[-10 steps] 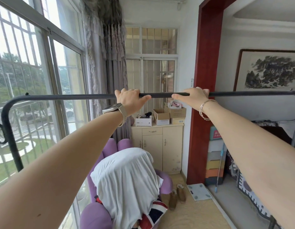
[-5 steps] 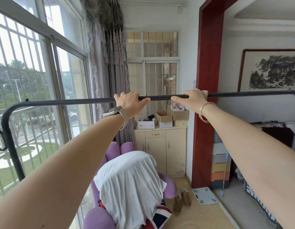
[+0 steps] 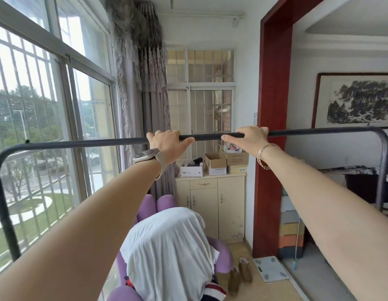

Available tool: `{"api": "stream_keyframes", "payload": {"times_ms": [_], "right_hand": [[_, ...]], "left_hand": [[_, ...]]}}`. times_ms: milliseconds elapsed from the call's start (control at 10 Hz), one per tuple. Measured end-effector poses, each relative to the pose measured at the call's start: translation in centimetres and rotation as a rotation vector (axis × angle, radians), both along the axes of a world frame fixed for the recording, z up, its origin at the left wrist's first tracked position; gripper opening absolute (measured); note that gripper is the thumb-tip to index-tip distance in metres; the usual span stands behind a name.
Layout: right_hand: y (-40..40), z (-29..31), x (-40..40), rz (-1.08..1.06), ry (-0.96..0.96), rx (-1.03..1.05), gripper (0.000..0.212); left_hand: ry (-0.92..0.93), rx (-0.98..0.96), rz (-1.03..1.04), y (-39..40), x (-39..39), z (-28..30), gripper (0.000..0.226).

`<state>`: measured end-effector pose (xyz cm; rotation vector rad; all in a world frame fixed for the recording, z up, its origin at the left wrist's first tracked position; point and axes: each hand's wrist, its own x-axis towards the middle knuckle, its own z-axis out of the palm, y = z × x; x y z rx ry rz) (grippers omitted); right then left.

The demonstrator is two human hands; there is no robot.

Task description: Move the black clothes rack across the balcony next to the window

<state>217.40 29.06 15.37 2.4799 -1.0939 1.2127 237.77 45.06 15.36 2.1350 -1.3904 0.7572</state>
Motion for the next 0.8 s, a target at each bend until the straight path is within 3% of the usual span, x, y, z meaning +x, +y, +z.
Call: {"api": "stream_keyframes", "payload": {"times_ms": [300,400,600,700,800], "right_hand": [[0.6,-0.1,0.7,-0.034,0.061,0.008,0.069],[1.7,0.2,0.6,-0.066,0.094,0.058,0.073],[5.5,0.8,-0.9,-0.057,0.155,0.153,0.060],[7.0,0.8,-1.8,-0.067,0.100,0.146,0.050],[9.0,0.7,-2.8,0.076,-0.163,0.216,0.044]], "left_hand": [[0.005,0.000,-0.035,1.0,1.3,-0.3,0.055],[0.046,0.024,-0.088,2.2,1.5,0.1,0.046],[0.129,0.032,-0.251,5.6,1.0,0.6,0.028],[0.212,-0.019,-0.305,7.2,0.2,0.8,0.031],[0.453,-0.139,-0.434,9.1,-1.2,1.1,0.040]]}}
